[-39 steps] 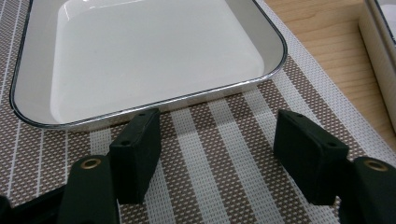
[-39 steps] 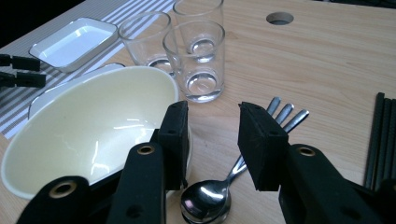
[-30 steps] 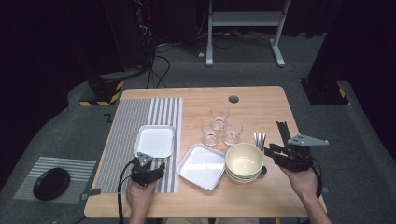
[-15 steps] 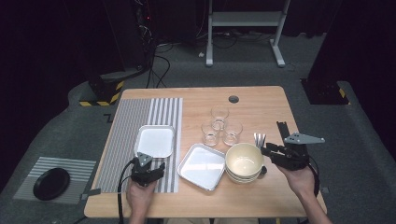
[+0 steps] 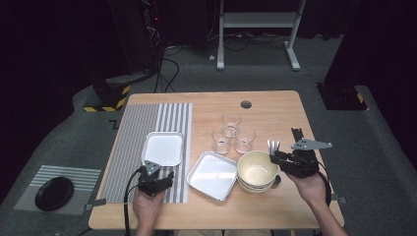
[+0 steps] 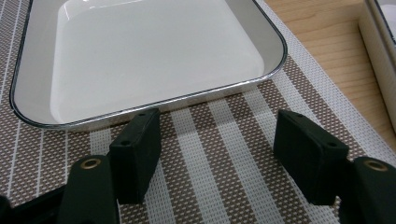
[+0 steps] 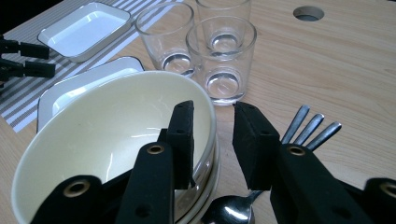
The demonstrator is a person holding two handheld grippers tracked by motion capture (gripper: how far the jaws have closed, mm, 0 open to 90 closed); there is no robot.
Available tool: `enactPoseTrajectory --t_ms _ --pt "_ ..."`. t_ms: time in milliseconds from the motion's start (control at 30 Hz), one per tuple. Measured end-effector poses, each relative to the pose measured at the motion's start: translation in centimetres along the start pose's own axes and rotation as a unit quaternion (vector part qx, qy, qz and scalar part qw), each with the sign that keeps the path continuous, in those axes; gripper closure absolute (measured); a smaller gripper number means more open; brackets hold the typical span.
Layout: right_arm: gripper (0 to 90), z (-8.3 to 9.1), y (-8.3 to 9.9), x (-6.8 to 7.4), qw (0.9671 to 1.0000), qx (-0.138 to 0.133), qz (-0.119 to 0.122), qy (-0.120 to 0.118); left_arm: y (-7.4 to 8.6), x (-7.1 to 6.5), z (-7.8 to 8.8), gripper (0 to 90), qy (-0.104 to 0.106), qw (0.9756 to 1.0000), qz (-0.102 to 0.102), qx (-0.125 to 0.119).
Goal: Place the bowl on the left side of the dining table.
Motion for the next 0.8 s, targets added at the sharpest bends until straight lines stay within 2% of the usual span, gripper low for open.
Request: enactPoseTrajectory --t_ms 133,300,333,367,467,633,667,800 --pt "71.2 -0.4 0.0 0.2 1.0 0.006 -0.001 0.002 0.0 0.0 0.0 32.6 0.0 1.0 0.0 0.0" --pt "73.8 -0.9 0.0 0.4 0.9998 0.014 0.01 0.005 0.0 0.0 0.0 32.6 0.0 1.0 0.0 0.0" --pt "74.2 -1.0 0.1 0.5 0.9998 0.017 0.003 0.006 0.0 0.0 0.0 32.6 0.0 1.0 -0.001 0.001" --pt "74.8 -1.1 0.1 0.4 0.9997 0.02 0.011 0.008 0.0 0.0 0.0 32.6 0.0 1.0 0.0 0.0" --pt "75.9 -1.4 0.1 0.5 0.9996 0.024 0.007 0.009 0.0 0.0 0.0 32.6 0.0 1.0 0.0 0.0" --pt "77.8 -1.8 0.2 0.6 0.9991 0.03 0.025 0.013 0.0 0.0 0.0 32.6 0.0 1.0 0.0 0.0" --pt "78.2 -1.8 0.2 0.8 0.9992 0.032 0.017 0.015 0.0 0.0 0.0 32.6 0.0 1.0 0.0 0.0" --pt "79.4 -1.9 0.1 0.7 0.999 0.03 0.027 0.02 0.0 0.0 0.0 32.6 0.0 1.0 0.0 0.0"
Point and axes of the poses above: each handheld gripper's, and its own axes: z roughly backward along the jaws, y roughly out of its underside, x roughly to its left, the point moved 6 cm from there along -z, roughly forward along the jaws, and after that the axes turned 3 degrees about y, right-handed, at the moved point
